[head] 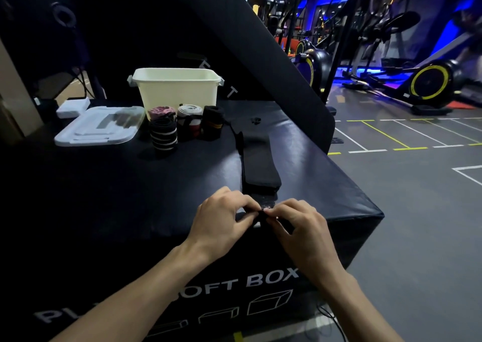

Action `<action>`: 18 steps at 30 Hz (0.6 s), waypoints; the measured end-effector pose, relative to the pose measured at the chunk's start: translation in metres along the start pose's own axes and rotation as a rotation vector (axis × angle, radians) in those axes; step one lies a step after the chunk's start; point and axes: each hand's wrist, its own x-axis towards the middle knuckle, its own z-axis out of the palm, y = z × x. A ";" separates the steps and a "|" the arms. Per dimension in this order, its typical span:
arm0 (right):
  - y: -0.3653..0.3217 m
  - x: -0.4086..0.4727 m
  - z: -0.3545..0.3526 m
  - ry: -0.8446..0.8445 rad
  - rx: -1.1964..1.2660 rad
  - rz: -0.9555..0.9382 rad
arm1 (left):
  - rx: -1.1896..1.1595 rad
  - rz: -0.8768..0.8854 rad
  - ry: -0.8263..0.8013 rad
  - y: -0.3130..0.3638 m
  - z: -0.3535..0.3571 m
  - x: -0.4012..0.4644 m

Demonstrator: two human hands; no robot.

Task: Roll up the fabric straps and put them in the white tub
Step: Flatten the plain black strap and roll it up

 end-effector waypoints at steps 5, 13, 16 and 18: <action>0.000 0.001 0.001 -0.020 -0.058 -0.030 | -0.051 -0.043 -0.047 -0.001 -0.001 0.005; -0.004 0.000 0.004 -0.066 -0.079 -0.042 | 0.098 -0.005 -0.156 0.007 -0.006 0.008; -0.006 0.004 0.006 -0.093 -0.092 -0.026 | 0.153 -0.021 -0.172 0.009 -0.008 0.010; -0.006 0.007 0.008 -0.108 -0.113 -0.012 | 0.159 -0.040 -0.179 0.009 -0.008 0.012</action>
